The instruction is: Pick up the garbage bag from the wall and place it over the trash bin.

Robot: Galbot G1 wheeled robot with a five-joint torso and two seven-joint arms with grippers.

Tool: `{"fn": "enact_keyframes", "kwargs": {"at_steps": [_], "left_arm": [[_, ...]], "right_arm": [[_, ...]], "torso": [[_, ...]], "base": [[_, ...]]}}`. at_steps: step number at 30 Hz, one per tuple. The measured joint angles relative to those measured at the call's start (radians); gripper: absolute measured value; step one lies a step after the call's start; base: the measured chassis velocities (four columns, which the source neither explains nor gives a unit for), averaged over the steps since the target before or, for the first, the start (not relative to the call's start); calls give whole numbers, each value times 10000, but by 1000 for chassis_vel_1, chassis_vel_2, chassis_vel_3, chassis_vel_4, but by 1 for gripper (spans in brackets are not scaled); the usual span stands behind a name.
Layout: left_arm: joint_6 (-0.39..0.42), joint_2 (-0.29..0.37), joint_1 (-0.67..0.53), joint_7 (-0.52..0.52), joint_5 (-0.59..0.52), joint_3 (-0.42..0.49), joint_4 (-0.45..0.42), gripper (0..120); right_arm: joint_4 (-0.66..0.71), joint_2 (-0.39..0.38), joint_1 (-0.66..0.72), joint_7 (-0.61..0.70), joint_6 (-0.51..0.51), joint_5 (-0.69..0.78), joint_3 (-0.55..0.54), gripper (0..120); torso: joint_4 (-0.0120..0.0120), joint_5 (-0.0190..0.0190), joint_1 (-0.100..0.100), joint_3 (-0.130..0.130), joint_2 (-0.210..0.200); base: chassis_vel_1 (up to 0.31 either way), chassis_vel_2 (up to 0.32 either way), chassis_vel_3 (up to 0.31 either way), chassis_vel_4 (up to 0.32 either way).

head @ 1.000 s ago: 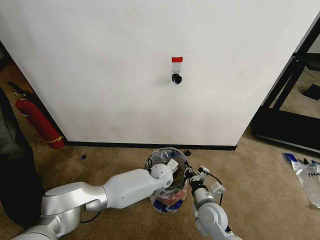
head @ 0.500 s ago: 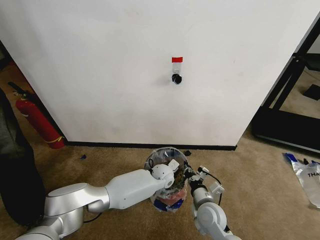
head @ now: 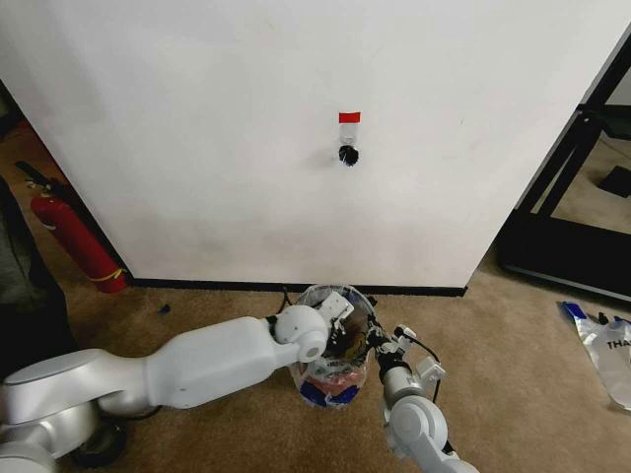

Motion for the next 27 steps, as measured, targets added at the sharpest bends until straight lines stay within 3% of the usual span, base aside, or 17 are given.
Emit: {"fn": "enact_keyframes", "kwargs": {"at_steps": [3, 6, 7, 9, 14, 15, 17, 20, 27], "left_arm": [[0, 434, 74, -68, -12, -428, -716, 0], [-8, 674, 962, -18, 358, -2396, -1609, 0], [-8, 674, 962, -18, 358, -2396, -1609, 0], [2, 852, 2070, 43, 570, -3971, -2222, 0], [-394, 1709, 4408, 293, 1146, -7235, -3281, 0], [-394, 1709, 4408, 293, 1146, -7235, -3281, 0], [-598, 1814, 5493, 439, 1456, -8104, -3484, 0], [-794, 1714, 6589, 529, 1653, -9204, -3730, 0], [-1031, 1422, 7108, 683, 2014, -9423, -3668, 4]], "right_arm": [[-60, 110, 58, -103, 49, 3, 7, 1], [-116, 319, 119, -337, 126, 35, 39, 1], [-116, 319, 119, -337, 126, 35, 39, 1], [-123, 407, 181, -442, 132, 50, -13, 1], [-531, 537, 318, -530, 97, 43, -198, 1], [-531, 537, 318, -530, 97, 43, -198, 1], [-698, 567, 370, -548, 78, 76, -237, 1], [-934, 578, 476, -548, 49, 170, -194, 1], [-828, 490, 230, -532, -119, 157, 156, 5]], "torso": [[1, 3, 0, 0, 0], [-3, 3, -1, -2, 1], [-3, 3, -1, -2, 1], [-2, -10, 0, 0, 0], [3, 6, -1, -2, 1], [3, 6, -1, -2, 1], [-1, -8, 0, 0, 0], [5, 0, -1, -1, 0], [-6, 1, 0, -1, 1]], "base": [[0, 0, 0, 0], [0, 0, 0, 0], [0, 0, 0, 0], [0, 0, 0, 0], [0, 0, 0, 0], [0, 0, 0, 0], [0, 0, 0, 0], [0, 0, 0, 0], [0, 0, 0, 0]]}}
